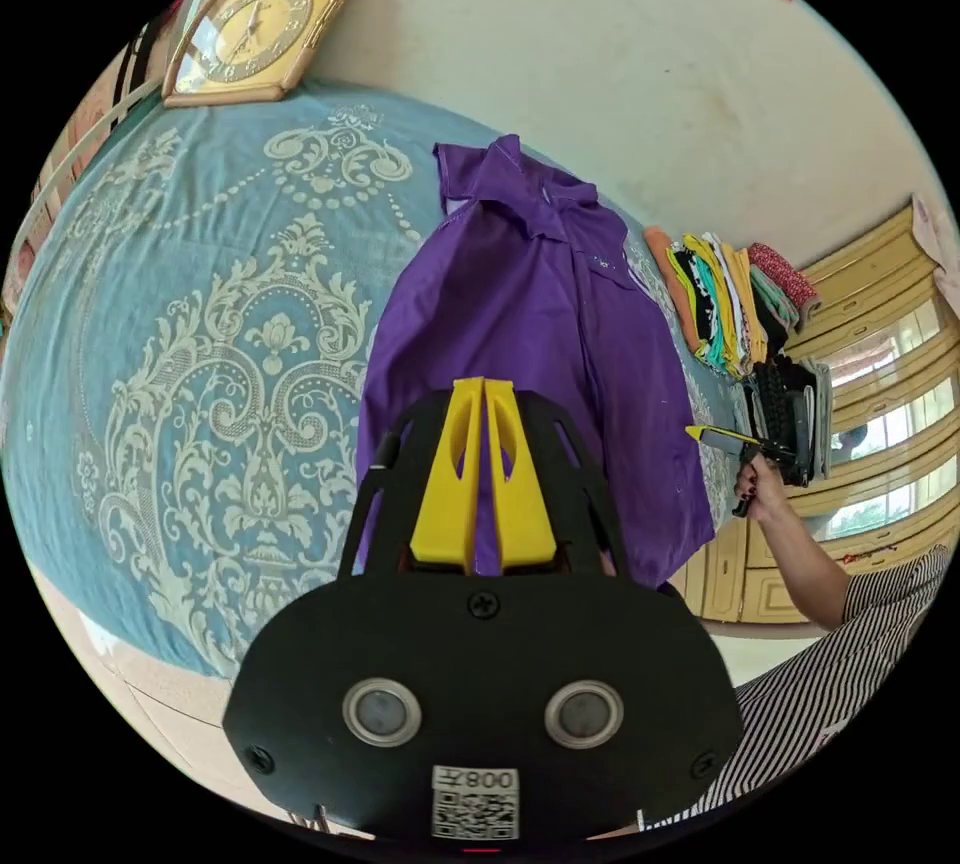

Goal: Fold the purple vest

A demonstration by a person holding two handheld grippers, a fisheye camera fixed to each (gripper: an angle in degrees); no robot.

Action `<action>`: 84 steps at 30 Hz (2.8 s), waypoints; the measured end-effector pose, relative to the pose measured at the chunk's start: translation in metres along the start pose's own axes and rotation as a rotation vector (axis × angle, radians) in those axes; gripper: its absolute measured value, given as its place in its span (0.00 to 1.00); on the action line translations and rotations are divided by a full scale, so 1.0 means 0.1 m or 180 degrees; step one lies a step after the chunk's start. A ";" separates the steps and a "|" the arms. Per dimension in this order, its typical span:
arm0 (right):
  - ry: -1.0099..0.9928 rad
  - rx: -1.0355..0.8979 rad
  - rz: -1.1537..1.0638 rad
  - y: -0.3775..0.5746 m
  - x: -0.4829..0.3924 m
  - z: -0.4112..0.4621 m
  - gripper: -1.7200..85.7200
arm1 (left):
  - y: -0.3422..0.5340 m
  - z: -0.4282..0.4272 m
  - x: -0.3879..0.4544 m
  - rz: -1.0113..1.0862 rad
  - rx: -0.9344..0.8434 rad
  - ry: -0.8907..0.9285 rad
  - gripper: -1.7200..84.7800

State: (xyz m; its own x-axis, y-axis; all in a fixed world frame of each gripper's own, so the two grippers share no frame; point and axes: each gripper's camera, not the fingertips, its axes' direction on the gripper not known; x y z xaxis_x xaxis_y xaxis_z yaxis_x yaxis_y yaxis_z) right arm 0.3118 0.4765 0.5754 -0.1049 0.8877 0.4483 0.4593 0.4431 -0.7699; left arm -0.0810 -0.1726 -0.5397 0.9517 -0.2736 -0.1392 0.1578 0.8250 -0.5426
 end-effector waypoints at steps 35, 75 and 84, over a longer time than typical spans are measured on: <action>-0.1668 -0.0280 -0.0733 -1.82 -1.21 1.20 0.02 | 0.58 0.85 -0.29 0.1078 0.0525 -0.1172 0.02; -0.0631 0.0077 0.0687 1.96 0.52 -1.05 0.08 | 3.21 0.39 -2.51 -0.1169 -0.0387 0.0959 0.14; -0.0469 0.0121 0.1307 2.90 0.89 -1.35 0.11 | 3.08 0.56 -2.57 -0.1137 -0.0613 0.0958 0.14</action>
State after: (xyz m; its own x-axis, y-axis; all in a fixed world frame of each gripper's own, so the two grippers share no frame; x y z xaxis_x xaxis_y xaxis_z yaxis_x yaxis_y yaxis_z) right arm 0.5550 0.6674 0.4532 -0.0464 0.9983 0.0341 0.4567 0.0516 -0.8881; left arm -0.2624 0.1791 -0.6249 0.7244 -0.6761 -0.1342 0.3814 0.5553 -0.7390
